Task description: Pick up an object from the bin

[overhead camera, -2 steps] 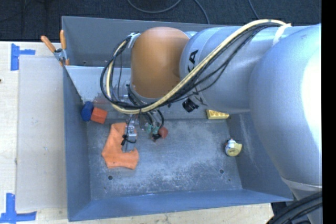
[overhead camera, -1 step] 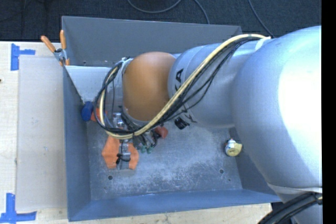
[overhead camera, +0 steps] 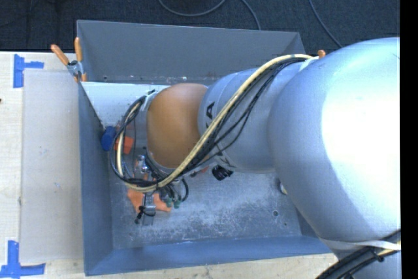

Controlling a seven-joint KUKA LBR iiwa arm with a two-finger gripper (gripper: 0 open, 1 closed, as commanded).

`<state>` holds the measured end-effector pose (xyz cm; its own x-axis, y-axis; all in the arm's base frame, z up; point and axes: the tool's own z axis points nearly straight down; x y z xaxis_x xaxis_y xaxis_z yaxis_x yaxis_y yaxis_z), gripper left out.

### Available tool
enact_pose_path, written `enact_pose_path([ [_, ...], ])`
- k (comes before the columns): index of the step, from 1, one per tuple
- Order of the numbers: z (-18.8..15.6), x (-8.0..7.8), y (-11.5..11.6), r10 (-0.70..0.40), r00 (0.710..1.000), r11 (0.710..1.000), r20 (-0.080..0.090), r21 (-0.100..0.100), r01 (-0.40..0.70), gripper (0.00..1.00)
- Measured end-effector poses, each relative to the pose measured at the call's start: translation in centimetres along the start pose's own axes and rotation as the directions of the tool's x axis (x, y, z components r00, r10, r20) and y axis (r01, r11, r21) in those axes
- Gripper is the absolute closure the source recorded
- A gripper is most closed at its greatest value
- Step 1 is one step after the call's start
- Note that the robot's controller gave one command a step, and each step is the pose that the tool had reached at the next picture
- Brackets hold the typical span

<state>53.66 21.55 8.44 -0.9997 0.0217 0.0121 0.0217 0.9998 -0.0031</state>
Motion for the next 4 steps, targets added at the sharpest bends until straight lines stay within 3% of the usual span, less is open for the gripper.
enact_pose_path([
  [1, 1.3, -2.8, -3.4, -0.216, 0.976, 0.976, 0.015, -0.001, 0.216, 1.00],
  [2, 1.3, -2.8, -3.4, -0.215, 0.977, 0.977, 0.015, -0.002, 0.215, 1.00],
  [3, -2.3, -3.0, -4.2, -0.202, 0.979, 0.979, 0.012, -0.002, 0.202, 1.00],
  [4, -3.0, -3.5, -4.3, -0.196, 0.980, 0.981, 0.018, -0.002, 0.196, 1.00],
])
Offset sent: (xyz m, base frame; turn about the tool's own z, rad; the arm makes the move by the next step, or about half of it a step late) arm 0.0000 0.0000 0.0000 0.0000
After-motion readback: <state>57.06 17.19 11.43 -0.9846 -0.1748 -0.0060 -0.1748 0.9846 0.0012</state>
